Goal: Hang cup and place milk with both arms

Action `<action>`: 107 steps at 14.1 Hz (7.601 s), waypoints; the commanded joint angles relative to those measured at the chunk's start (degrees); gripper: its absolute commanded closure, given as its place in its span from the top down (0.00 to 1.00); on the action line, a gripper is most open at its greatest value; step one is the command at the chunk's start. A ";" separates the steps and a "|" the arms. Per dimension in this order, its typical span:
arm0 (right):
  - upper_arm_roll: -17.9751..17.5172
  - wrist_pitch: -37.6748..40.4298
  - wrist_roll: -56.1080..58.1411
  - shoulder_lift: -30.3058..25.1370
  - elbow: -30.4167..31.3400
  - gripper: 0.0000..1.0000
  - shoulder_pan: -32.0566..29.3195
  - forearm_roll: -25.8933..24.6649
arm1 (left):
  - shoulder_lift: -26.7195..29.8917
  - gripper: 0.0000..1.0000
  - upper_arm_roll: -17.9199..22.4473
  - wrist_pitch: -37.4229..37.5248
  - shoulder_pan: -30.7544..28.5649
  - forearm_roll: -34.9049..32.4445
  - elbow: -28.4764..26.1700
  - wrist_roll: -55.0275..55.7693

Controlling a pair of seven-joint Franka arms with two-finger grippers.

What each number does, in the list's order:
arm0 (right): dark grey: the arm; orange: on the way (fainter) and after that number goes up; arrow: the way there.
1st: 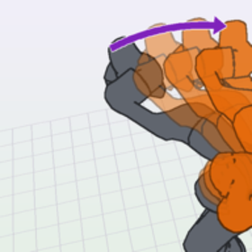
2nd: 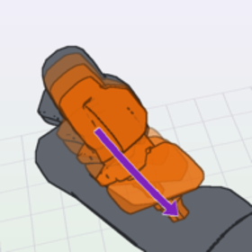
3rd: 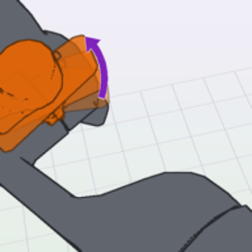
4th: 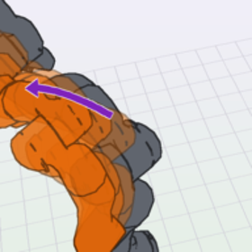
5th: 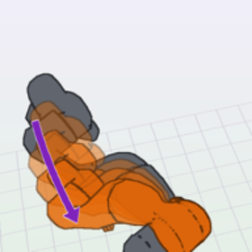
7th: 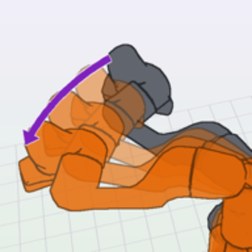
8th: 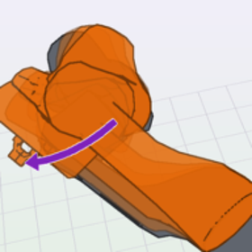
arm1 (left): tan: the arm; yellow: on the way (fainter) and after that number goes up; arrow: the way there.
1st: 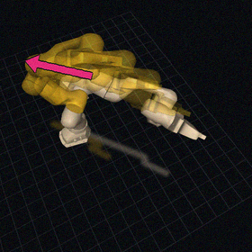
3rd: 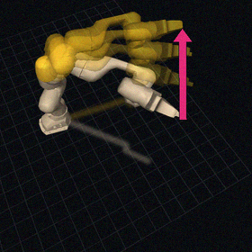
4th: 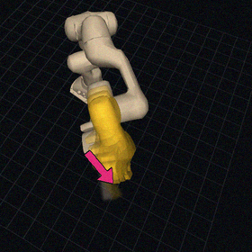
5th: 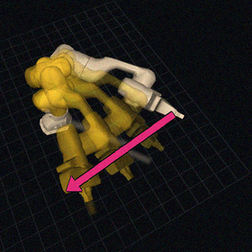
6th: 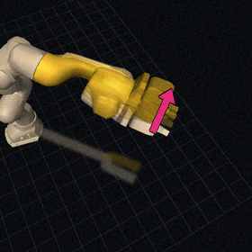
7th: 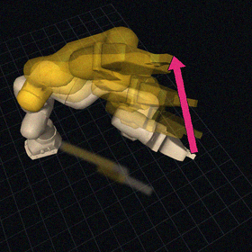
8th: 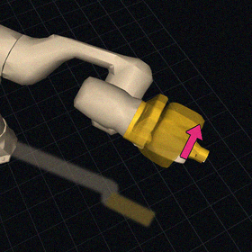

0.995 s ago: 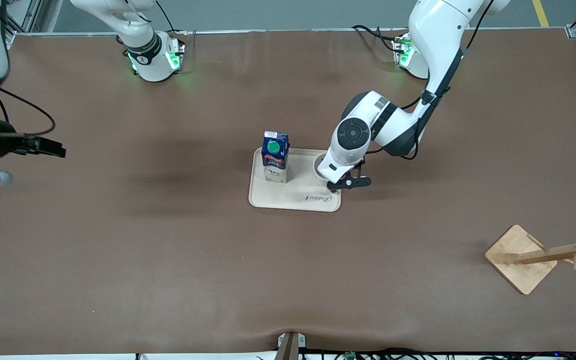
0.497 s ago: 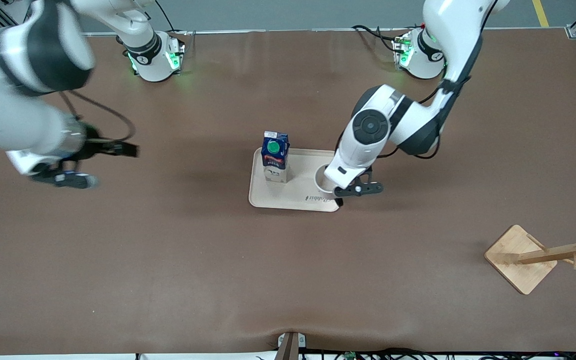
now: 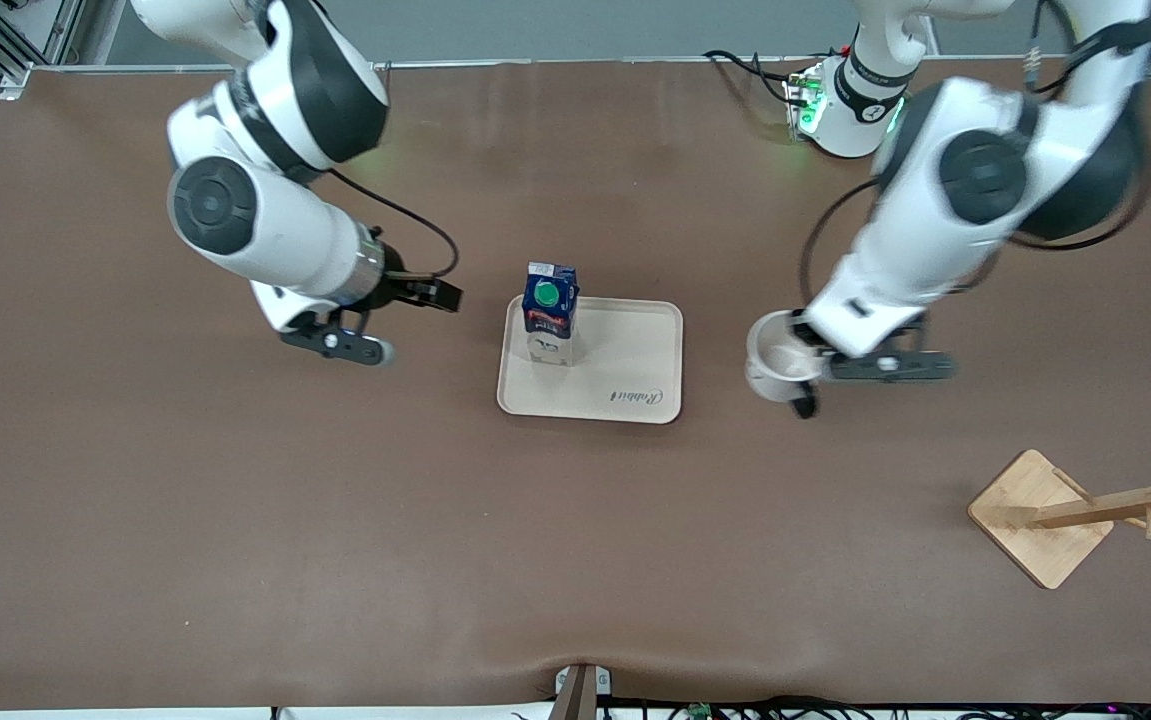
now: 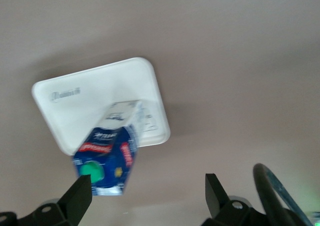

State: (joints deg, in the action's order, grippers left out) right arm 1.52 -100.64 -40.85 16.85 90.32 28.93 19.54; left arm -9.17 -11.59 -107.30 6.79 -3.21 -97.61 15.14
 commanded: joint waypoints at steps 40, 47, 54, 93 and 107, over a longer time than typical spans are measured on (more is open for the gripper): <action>1.21 18.88 -5.16 6.37 -12.90 0.00 -8.44 -0.24 | -9.47 1.00 -1.24 0.51 -32.29 4.44 15.96 -47.78; 1.38 20.84 20.32 -3.48 0.71 0.00 -21.70 -13.74 | -2.88 1.00 -4.05 12.28 -26.74 1.55 15.70 -21.58; 1.38 4.32 35.31 -12.28 23.48 0.00 -32.00 -15.32 | 1.44 1.00 -6.08 18.27 -25.60 1.63 16.14 -16.90; 1.21 27.17 42.52 -14.63 -11.61 1.00 -31.91 -19.02 | 16.90 1.00 6.31 25.83 -6.00 1.81 6.03 -8.81; 1.30 21.27 51.75 -21.51 -1.03 1.00 -34.11 -19.54 | 17.34 1.00 7.46 26.00 -6.88 2.33 6.65 -10.40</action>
State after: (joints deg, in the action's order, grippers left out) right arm 3.47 -79.04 10.09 -3.34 88.59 -4.00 1.00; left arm 7.33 -4.17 -82.14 0.21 -0.75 -91.40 5.54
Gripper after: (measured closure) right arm 0.000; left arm 0.000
